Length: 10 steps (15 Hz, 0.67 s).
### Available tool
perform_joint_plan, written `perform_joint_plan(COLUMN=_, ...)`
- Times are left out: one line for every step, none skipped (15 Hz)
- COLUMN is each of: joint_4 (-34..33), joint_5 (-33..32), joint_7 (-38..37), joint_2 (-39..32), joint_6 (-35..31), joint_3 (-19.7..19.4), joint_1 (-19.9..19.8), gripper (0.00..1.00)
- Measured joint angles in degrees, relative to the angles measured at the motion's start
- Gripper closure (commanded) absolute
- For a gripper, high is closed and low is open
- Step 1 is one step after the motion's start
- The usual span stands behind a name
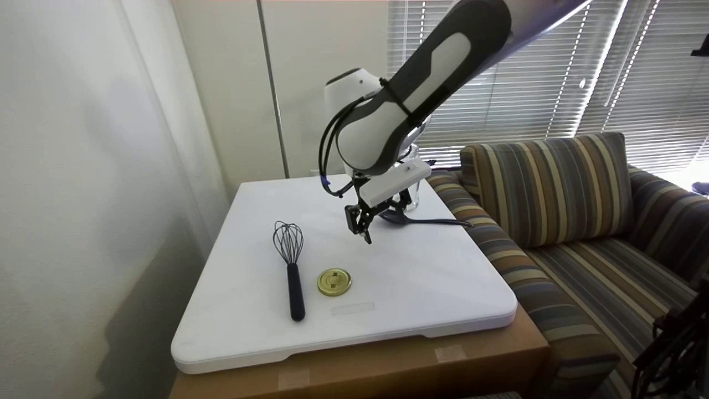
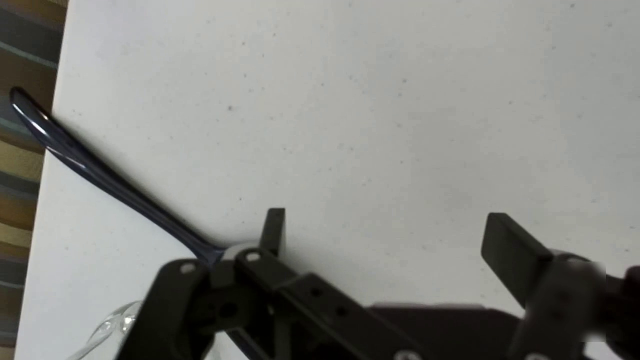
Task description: Put the spoon in the glass jar
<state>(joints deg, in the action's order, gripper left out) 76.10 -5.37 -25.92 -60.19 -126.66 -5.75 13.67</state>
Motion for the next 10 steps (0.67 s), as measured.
perform_joint_plan(joint_4=-0.01, joint_5=0.0, joint_7=-1.01, joint_2=0.04, joint_6=0.0, joint_3=-0.02, joint_1=0.31, gripper=0.0)
perform_joint_plan(joint_4=-0.06, joint_5=0.0, joint_7=-1.91, joint_2=0.06, joint_6=0.0, joint_3=-0.02, joint_1=0.59, gripper=0.0)
perform_joint_plan(joint_4=-0.13, joint_5=0.0, joint_7=-2.08, joint_2=0.01, joint_6=0.01, joint_3=-0.02, joint_1=0.77, gripper=0.0)
perform_joint_plan(joint_4=-0.13, joint_5=0.0, joint_7=-2.08, joint_2=-0.04, joint_6=0.02, joint_3=-0.01, joint_1=0.89, gripper=0.0)
perform_joint_plan(joint_4=-0.13, joint_5=0.0, joint_7=-2.08, joint_2=-0.07, joint_6=0.02, joint_3=-0.02, joint_1=0.94, gripper=0.0)
perform_joint_plan(joint_4=-0.14, joint_5=0.0, joint_7=-2.08, joint_2=-0.12, joint_6=0.03, joint_3=-0.02, joint_1=0.91, gripper=0.0)
perform_joint_plan(joint_4=-0.14, joint_5=0.0, joint_7=-2.08, joint_2=-0.12, joint_6=0.03, joint_3=-0.02, joint_1=0.91, gripper=0.0)
perform_joint_plan(joint_4=-0.14, joint_5=0.01, joint_7=-2.08, joint_2=-0.13, joint_6=0.03, joint_3=-0.01, joint_1=0.95, gripper=0.0)
perform_joint_plan(joint_4=-0.14, joint_5=0.08, joint_7=-2.08, joint_2=-0.16, joint_6=0.03, joint_3=0.04, joint_1=0.95, gripper=0.0)
perform_joint_plan(joint_4=-0.14, joint_5=0.15, joint_7=-2.09, joint_2=-0.17, joint_6=0.08, joint_3=0.13, joint_1=0.95, gripper=0.0)
